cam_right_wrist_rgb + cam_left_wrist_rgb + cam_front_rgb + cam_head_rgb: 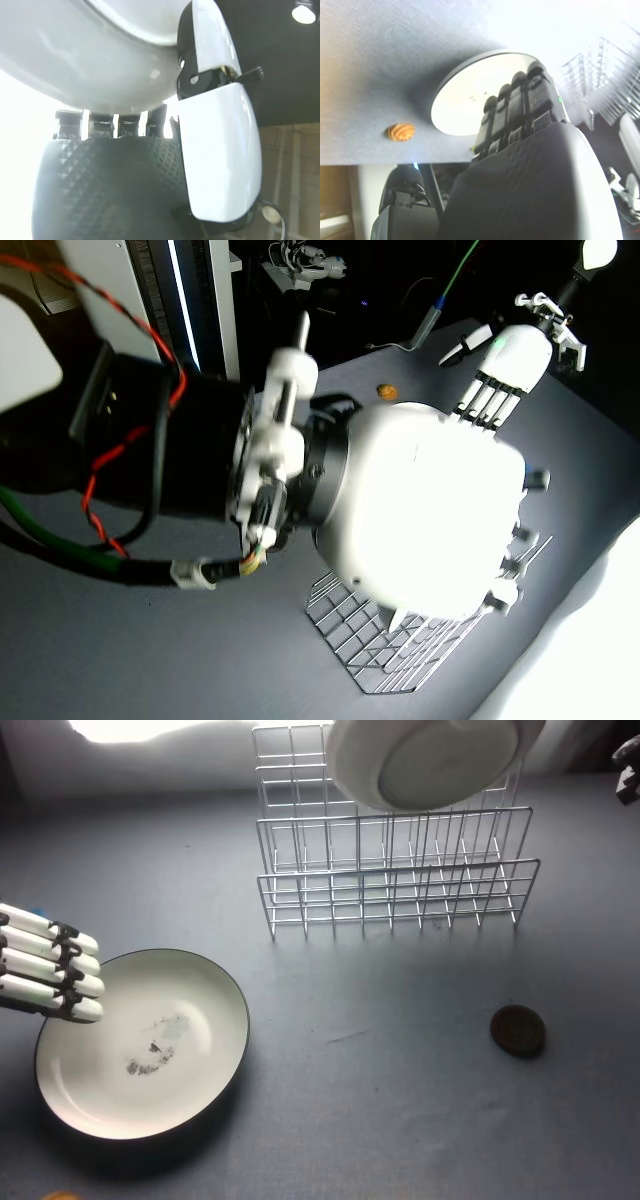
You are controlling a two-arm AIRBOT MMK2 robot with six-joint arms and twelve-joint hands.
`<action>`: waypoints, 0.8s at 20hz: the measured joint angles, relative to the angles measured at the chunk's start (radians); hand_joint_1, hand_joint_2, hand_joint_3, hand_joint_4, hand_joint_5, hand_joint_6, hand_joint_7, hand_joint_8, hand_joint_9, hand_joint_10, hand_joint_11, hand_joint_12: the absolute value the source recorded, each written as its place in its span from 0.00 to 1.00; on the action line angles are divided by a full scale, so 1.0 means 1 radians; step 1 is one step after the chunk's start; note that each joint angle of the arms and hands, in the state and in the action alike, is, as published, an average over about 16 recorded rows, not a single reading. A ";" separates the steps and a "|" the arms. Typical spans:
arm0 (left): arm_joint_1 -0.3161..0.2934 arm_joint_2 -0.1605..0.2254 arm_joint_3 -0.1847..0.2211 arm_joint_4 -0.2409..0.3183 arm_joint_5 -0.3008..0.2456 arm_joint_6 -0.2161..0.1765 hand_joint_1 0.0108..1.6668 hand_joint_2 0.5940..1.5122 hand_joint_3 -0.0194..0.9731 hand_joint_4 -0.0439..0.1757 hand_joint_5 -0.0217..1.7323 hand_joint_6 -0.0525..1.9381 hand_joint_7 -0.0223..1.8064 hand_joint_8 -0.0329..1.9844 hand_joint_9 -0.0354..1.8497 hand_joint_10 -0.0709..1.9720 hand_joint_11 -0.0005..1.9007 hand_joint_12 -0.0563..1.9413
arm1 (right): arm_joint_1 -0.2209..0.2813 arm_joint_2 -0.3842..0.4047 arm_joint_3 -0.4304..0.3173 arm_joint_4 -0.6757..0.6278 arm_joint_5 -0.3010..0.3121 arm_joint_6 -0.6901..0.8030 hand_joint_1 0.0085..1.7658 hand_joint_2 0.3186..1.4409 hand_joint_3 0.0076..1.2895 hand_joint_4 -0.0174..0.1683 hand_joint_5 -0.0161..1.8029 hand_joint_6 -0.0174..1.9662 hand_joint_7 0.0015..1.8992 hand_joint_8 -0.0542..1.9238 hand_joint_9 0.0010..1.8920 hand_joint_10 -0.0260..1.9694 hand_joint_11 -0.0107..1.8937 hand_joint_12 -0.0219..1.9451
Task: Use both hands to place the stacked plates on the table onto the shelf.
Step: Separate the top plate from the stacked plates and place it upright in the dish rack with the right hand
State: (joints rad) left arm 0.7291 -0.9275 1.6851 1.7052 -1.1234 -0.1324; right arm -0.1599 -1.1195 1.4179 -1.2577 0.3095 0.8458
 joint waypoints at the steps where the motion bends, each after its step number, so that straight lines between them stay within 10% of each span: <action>1: 0.003 -0.001 0.000 -0.001 0.002 0.000 0.00 0.53 0.04 0.20 0.02 0.03 0.02 0.01 0.03 0.04 0.01 0.02 | -0.005 -0.007 0.010 0.000 0.000 0.002 0.71 0.63 0.00 0.06 0.54 0.41 0.49 0.67 0.42 0.59 0.29 0.78; 16: 0.034 -0.011 0.008 -0.005 0.020 0.004 0.00 0.54 0.04 0.20 0.02 0.03 0.02 0.01 0.03 0.04 0.01 0.02 | -0.072 -0.075 0.089 0.011 -0.021 0.013 0.70 0.66 0.00 0.05 0.52 0.42 0.48 0.68 0.42 0.58 0.30 0.76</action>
State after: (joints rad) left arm 0.7632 -0.9390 1.6936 1.7006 -1.1035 -0.1286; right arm -0.2314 -1.1941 1.5069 -1.2472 0.2890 0.8587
